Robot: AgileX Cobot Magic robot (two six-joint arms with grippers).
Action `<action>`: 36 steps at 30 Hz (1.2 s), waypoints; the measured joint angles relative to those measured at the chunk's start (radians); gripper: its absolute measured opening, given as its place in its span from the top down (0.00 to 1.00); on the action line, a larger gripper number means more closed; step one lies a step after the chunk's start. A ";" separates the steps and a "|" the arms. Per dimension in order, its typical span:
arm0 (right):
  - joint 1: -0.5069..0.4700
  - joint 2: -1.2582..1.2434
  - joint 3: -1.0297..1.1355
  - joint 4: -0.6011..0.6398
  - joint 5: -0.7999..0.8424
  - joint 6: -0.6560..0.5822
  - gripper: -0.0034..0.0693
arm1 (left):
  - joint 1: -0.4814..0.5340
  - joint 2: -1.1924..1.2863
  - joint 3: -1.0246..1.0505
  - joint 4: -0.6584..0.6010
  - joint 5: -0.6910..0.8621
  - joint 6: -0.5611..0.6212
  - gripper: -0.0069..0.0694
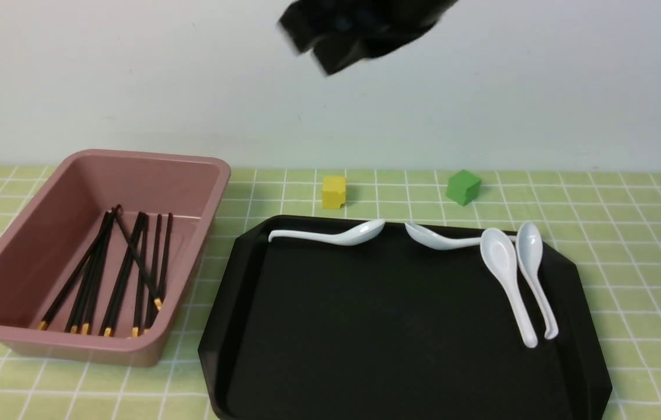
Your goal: On green tablecloth take chopsticks from black tray and put them in box.
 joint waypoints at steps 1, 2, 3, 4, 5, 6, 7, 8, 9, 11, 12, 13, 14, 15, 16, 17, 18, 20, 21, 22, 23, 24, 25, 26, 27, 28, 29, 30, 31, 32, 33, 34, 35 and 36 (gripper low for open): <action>0.000 -0.044 0.040 -0.005 0.000 0.000 0.96 | 0.000 0.000 0.000 0.000 0.000 0.000 0.60; 0.000 -0.100 0.097 -0.013 0.002 0.000 0.96 | 0.000 0.000 0.000 0.000 0.000 0.000 0.60; 0.000 -0.146 0.147 -0.024 0.002 0.000 0.96 | 0.000 0.000 0.000 0.000 0.000 0.000 0.60; 0.000 -0.192 0.201 -0.033 0.002 0.000 0.96 | 0.000 0.000 0.000 0.000 0.000 0.000 0.60; 0.000 -0.261 0.287 -0.056 0.003 0.013 0.96 | 0.000 0.000 0.000 0.000 0.000 0.000 0.60; 0.000 -0.295 0.333 -0.067 0.003 0.021 0.96 | 0.000 0.000 0.000 0.000 0.000 0.000 0.60; 0.000 -0.353 0.413 -0.086 0.003 0.040 0.96 | 0.000 0.000 0.000 0.000 0.000 0.000 0.60; 0.000 -0.411 0.496 -0.103 0.003 0.060 0.96 | 0.000 0.000 0.000 0.000 0.000 0.000 0.60; 0.000 -0.481 0.601 -0.120 -0.006 0.087 0.96 | 0.000 0.000 0.000 0.000 0.000 0.000 0.60; 0.000 -0.588 0.762 -0.156 -0.061 0.125 0.95 | 0.000 0.000 0.000 0.000 0.000 0.000 0.60; 0.000 -0.636 0.835 -0.171 -0.094 0.141 0.95 | 0.000 0.000 0.000 0.000 0.000 0.000 0.60; 0.000 -0.698 0.926 -0.185 -0.131 0.158 0.95 | 0.000 0.000 0.000 0.000 0.000 0.000 0.60; 0.000 -0.735 0.981 -0.195 -0.161 0.170 0.95 | 0.000 0.000 0.000 0.000 0.000 0.000 0.60; 0.000 -0.820 1.108 -0.213 -0.250 0.194 0.95 | 0.000 0.000 0.000 0.000 0.000 0.000 0.60; 0.000 -0.878 1.196 -0.223 -0.313 0.212 0.95 | 0.000 0.000 0.000 0.000 0.000 0.000 0.60; 0.000 -0.923 1.266 -0.228 -0.367 0.227 0.95 | 0.000 0.000 0.000 0.000 0.000 0.000 0.60; 0.000 -0.988 1.367 -0.236 -0.439 0.246 0.95 | 0.000 0.000 0.000 0.000 0.000 0.000 0.60; 0.000 -1.079 1.519 -0.244 -0.590 0.273 0.95 | 0.000 0.000 0.000 0.000 0.000 0.000 0.60; 0.000 -1.079 1.519 -0.245 -0.605 0.273 0.95 | 0.000 0.000 0.000 0.000 0.000 0.000 0.60; 0.000 -1.135 1.617 -0.245 -0.704 0.296 0.95 | 0.000 0.000 0.000 0.000 0.000 0.000 0.60; 0.000 -1.161 1.667 -0.245 -0.763 0.313 0.95 | 0.000 0.000 0.000 0.000 0.000 0.000 0.60; 0.000 -1.188 1.718 -0.245 -0.829 0.333 0.95 | 0.000 0.000 0.000 0.000 0.000 0.000 0.60; 0.000 -1.191 1.723 -0.245 -0.842 0.335 0.95 | 0.000 0.000 0.000 0.000 0.000 0.000 0.60; 0.000 -1.206 1.754 -0.246 -0.884 0.350 0.95 | 0.000 0.000 0.000 0.000 0.000 0.000 0.60; 0.000 -1.208 1.760 -0.246 -0.891 0.356 0.95 | 0.000 0.000 0.000 0.000 0.000 0.000 0.60; 0.000 -1.210 1.765 -0.246 -0.904 0.361 0.95 | 0.000 0.000 0.000 0.000 0.000 0.000 0.60; 0.000 -1.210 1.767 -0.246 -0.910 0.362 0.95 | 0.000 0.000 0.000 0.000 0.000 0.000 0.60; 0.000 -1.210 1.769 -0.246 -0.923 0.365 0.95 | 0.000 0.000 0.000 0.000 0.000 0.000 0.60; 0.000 -1.210 1.769 -0.247 -0.927 0.367 0.95 | 0.000 0.000 0.000 0.000 0.000 0.000 0.60; 0.000 -1.210 1.769 -0.247 -0.928 0.367 0.95 | 0.000 0.000 0.000 0.000 0.000 0.000 0.60; 0.000 -1.210 1.769 -0.250 -0.928 0.367 0.94 | 0.000 0.000 0.000 0.000 0.000 0.000 0.60; 0.000 -1.210 1.769 -0.250 -0.928 0.367 0.94 | 0.000 0.000 0.000 0.000 0.000 0.000 0.60; 0.000 -1.210 1.769 -0.250 -0.928 0.367 0.94 | 0.000 0.000 0.000 0.000 0.000 0.000 0.60; 0.000 -1.210 1.769 -0.250 -0.928 0.367 0.94 | 0.000 0.000 0.000 0.000 0.000 0.000 0.60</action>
